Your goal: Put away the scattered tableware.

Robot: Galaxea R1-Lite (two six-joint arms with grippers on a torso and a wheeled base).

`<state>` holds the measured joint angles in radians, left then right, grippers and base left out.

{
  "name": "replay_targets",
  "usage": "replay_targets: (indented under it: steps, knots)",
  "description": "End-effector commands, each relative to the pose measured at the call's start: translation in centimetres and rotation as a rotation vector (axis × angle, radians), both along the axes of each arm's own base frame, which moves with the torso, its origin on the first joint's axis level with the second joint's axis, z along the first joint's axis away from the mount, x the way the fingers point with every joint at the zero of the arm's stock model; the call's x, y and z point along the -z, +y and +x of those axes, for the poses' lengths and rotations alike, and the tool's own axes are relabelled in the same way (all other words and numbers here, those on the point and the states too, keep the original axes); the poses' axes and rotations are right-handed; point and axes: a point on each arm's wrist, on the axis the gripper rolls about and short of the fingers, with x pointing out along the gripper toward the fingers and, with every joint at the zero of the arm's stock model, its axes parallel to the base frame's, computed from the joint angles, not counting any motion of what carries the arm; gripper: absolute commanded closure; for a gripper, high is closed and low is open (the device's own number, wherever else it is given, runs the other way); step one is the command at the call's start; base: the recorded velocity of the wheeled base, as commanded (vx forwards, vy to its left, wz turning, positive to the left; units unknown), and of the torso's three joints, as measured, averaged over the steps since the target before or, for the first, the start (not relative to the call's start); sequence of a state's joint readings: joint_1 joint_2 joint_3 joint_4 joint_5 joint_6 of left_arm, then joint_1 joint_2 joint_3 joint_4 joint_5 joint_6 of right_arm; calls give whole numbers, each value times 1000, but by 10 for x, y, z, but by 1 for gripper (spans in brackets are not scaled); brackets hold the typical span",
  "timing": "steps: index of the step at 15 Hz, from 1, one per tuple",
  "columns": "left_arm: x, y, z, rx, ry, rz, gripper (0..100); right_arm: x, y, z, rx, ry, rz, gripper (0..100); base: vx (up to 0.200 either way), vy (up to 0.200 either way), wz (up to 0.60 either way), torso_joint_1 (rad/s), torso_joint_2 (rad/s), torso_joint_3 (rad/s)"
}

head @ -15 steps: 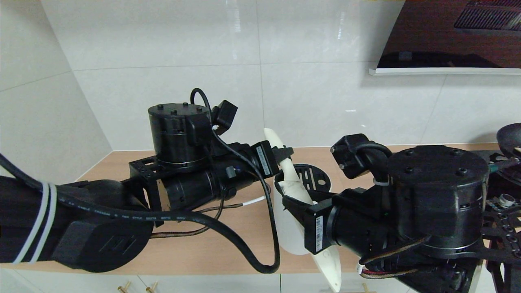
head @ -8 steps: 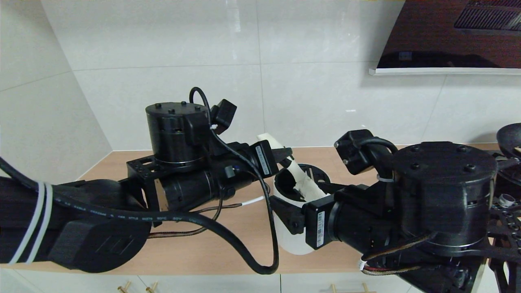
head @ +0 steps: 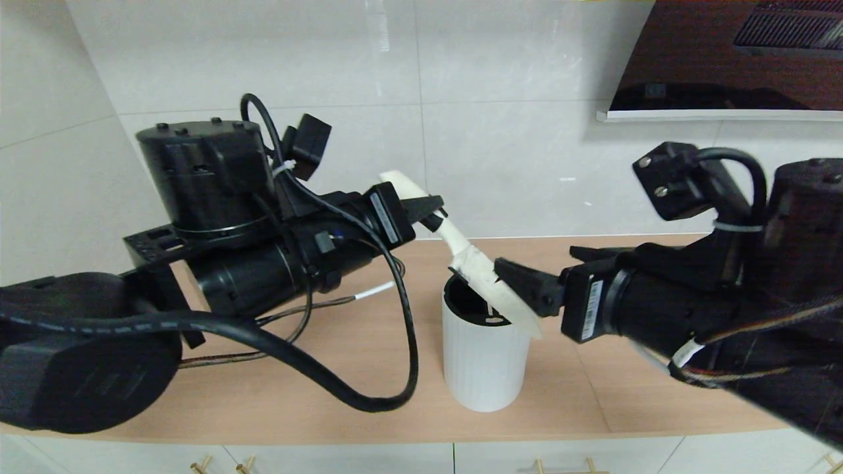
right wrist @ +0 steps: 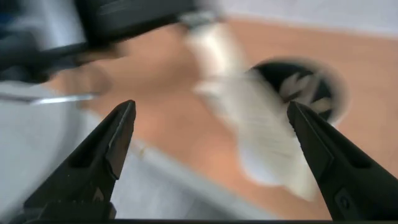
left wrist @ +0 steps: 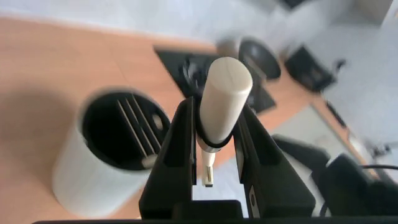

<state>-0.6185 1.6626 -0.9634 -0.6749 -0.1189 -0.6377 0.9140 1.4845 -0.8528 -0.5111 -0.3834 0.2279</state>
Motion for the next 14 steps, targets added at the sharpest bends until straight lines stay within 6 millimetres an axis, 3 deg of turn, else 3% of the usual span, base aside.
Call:
replay_targets:
  steps: [1, 3, 9, 14]
  knots:
    - [-24, 19, -3, -46, -72, -42, 100, -21, -25, -5, 45, -54, 50, 0, 0, 0, 0, 0, 0, 0]
    - [-28, 26, 2, -69, -133, 0, 100, -22, -27, -3, 57, -56, 51, 0, 0, 0, 0, 0, 0, 0]
    - [-23, 14, 20, -98, -412, 113, 100, -19, -25, -1, 57, -48, 42, 0, 0, 0, 0, 0, 0, 0]
    - [-7, 13, 12, -86, -477, 199, 100, -18, -27, 1, 68, -47, 40, 0, 0, 0, 0, 0, 0, 0]
